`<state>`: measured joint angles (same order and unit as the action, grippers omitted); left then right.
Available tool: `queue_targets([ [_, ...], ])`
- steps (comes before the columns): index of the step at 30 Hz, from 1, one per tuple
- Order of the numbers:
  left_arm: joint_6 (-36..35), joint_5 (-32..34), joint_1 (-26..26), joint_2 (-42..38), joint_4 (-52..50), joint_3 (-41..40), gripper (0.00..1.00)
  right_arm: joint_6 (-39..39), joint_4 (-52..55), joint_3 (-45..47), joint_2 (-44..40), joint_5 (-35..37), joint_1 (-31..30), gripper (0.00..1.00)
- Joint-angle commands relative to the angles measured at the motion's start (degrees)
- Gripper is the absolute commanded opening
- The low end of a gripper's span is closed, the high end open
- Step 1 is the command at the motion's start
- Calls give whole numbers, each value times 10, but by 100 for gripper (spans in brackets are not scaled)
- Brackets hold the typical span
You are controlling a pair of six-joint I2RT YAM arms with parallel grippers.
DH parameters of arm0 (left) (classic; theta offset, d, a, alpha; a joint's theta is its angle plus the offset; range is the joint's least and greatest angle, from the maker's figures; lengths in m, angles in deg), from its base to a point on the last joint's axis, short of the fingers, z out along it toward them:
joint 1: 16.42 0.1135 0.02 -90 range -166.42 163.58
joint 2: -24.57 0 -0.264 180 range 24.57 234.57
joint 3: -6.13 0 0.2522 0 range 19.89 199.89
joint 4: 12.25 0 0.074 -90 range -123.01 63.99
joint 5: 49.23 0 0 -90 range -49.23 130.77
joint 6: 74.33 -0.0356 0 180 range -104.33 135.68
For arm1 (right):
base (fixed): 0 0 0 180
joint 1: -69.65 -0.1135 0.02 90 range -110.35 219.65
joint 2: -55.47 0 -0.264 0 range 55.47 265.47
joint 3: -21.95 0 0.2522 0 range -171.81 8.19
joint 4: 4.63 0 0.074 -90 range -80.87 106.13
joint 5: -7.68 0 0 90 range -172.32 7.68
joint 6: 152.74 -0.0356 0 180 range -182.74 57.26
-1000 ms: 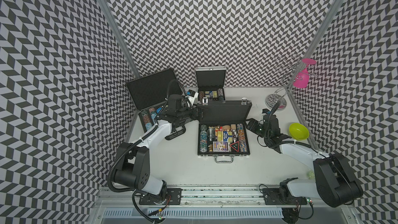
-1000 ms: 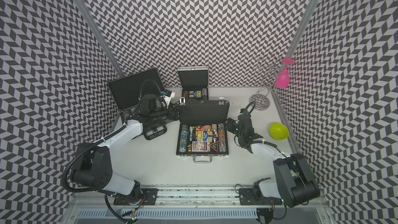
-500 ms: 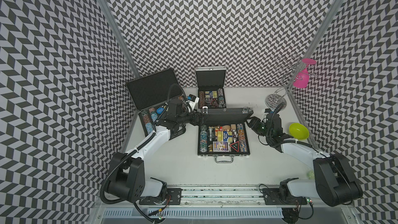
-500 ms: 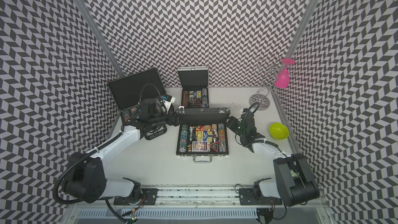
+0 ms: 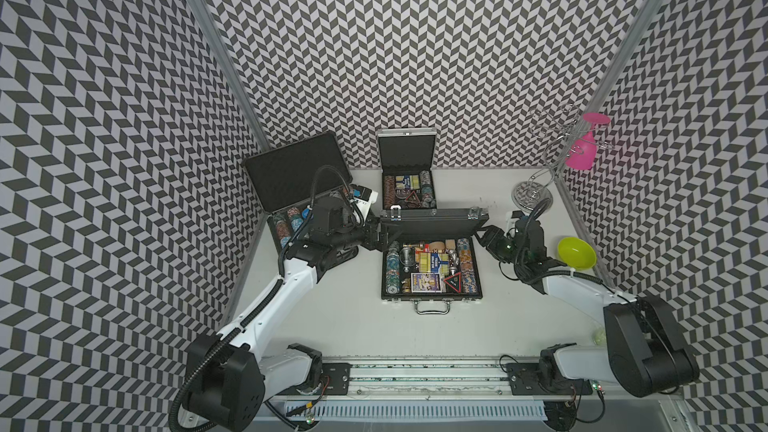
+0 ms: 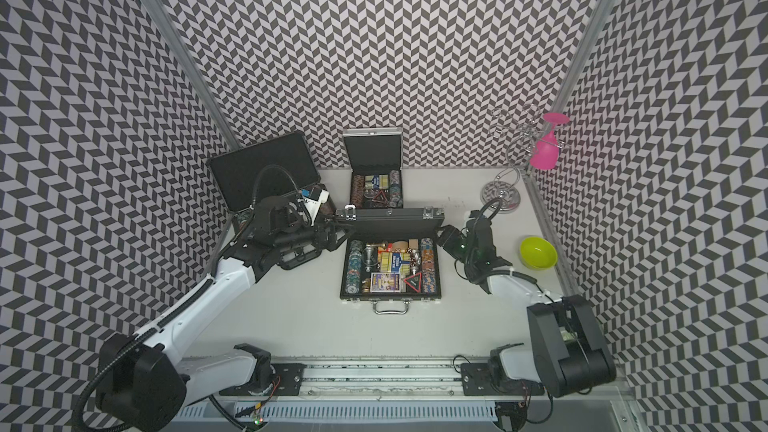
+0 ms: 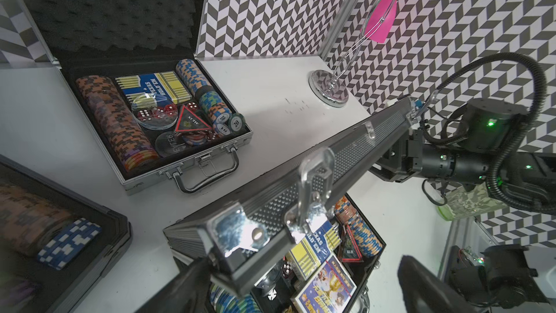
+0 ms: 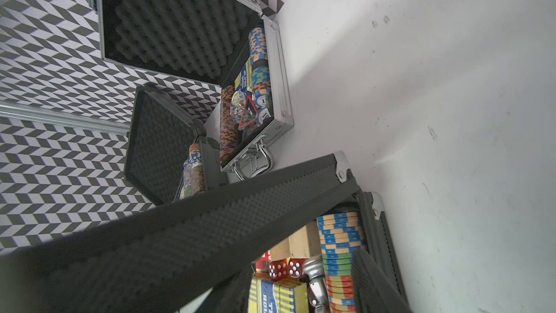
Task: Close the poker set cases
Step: Close the lid of the poker set case.
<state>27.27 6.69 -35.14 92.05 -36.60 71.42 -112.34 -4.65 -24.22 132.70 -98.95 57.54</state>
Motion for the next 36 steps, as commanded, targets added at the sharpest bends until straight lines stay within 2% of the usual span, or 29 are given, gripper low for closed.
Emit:
queue_targets([
  [1,27,-20,5,-22,-22,28,100,-7,-32,11,-3,5,7,54],
  [8,106,-15,35,-23,-22,72,100,1,-31,21,-7,-3,8,54],
  [13,154,56,45,29,-51,102,99,3,-42,36,-15,-21,8,54],
  [21,232,119,48,110,0,50,98,-6,-75,81,-28,-56,7,53],
  [29,234,145,44,152,12,18,97,4,-74,104,-35,-62,7,53],
  [36,226,195,-1,174,10,6,97,9,-75,136,-33,-57,7,52],
])
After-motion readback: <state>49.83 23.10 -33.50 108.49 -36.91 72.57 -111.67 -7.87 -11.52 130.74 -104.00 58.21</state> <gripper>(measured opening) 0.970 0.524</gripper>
